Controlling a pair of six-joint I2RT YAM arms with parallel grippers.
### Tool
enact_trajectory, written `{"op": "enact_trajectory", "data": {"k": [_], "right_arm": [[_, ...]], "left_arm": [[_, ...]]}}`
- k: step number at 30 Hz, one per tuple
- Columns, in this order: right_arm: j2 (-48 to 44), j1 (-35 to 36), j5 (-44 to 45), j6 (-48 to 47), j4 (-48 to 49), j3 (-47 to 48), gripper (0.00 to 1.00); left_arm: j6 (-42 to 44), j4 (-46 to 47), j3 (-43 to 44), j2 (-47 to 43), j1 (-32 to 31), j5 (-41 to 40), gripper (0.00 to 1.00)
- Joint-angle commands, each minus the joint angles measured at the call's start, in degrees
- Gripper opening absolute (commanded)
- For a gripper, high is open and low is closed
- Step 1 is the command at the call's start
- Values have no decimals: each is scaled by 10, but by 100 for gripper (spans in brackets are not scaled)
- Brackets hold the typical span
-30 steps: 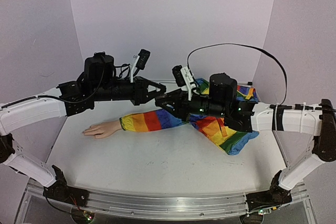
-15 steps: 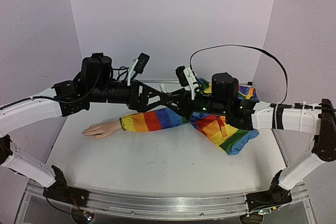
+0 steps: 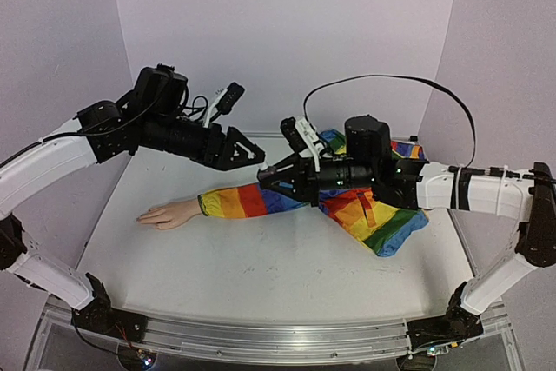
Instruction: Paint the nails
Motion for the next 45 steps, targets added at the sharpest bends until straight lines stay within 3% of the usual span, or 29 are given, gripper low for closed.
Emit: {"op": "enact_trajectory", "data": {"k": [1,4,8,17,33,37,45], "right_arm": [[8,0,-35,-14,7,39,0],[15,0,-40,-15,-2,45,0],[22,0,-44,-14,-7,51,0],[25,0,-42,-16,-17,53,0],[29,0,-34,-19,-18,51,0],[31,0,-21,-22,-18,48,0],[32,0,-12,-28,-18,35,0]], "left_arm": [[16,-34,33,18,1,40,75],[19,-35,38,27,1,46,71],[21,-34,47,35,1,41,58],[22,-34,41,31,1,26,54],[22,-34,43,41,2,39,21],[18,-34,46,42,1,37,4],[17,-42,54,37,1,17,0]]}}
